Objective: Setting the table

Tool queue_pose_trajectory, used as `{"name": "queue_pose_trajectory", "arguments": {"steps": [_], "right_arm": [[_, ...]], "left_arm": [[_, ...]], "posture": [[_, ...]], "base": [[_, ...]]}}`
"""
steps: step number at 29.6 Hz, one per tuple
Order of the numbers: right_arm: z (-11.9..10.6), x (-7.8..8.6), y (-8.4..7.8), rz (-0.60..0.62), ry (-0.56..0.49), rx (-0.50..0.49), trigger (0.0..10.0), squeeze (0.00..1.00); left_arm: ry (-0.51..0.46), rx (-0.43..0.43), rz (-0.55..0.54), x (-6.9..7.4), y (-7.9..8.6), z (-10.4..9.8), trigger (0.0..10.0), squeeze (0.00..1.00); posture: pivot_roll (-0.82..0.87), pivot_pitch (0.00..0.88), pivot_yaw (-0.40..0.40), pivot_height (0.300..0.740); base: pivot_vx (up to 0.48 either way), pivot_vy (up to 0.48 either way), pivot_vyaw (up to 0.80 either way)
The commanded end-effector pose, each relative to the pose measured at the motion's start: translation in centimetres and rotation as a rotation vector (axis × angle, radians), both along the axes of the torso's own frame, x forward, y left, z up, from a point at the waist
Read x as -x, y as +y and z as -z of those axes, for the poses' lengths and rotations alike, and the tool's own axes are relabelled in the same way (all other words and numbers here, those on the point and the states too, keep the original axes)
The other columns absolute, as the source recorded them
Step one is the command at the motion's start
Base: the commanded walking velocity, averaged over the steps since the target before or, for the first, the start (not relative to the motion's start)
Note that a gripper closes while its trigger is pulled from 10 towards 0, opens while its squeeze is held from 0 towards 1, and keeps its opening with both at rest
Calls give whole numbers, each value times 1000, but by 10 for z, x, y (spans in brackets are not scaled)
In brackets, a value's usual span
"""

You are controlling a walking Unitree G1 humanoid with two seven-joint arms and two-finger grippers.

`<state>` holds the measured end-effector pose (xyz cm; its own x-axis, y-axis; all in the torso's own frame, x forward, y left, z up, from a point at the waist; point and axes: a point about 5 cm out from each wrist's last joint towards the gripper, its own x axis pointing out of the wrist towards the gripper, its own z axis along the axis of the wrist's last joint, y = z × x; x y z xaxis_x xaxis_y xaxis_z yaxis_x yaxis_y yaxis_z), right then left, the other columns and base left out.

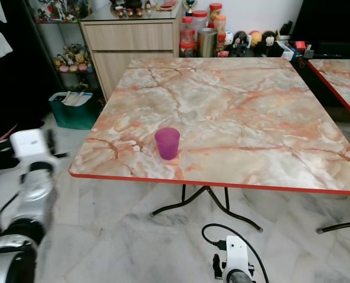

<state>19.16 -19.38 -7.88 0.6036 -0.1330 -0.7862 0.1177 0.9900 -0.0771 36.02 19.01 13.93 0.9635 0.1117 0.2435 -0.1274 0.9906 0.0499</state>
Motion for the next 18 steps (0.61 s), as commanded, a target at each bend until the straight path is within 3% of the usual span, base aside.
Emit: {"name": "queue_pose_trajectory", "arguments": {"steps": [1,2,5,9,12,18], "right_arm": [[-1,-2,-1,7,-2,1,10000,0],[-1,-2,-2,9,-3,3,10000,0],[-1,-2,-2,10,-4,3,10000,0],[0,0,-2,12,2,10,10000,0],[0,0,-2,21,-1,7,10000,0],[0,1,-1,23,-3,-9,10000,0]], "left_arm": [[-29,-20,50,-4,-7,-11,10000,0],[-30,-11,115,-7,-22,-14,10000,0],[-30,-7,135,-7,-26,-15,10000,0],[11,91,261,-6,-62,-6,10000,0],[9,85,291,-4,-70,-6,10000,0],[12,33,328,-3,-77,-6,10000,0]], "posture": [[7,0,30,740],[7,0,30,740],[7,0,30,740],[0,0,38,740],[1,0,37,740],[1,0,37,740]], "base": [[0,0,0],[0,0,0],[0,0,0],[0,0,0],[0,0,0],[331,0,0]]}}
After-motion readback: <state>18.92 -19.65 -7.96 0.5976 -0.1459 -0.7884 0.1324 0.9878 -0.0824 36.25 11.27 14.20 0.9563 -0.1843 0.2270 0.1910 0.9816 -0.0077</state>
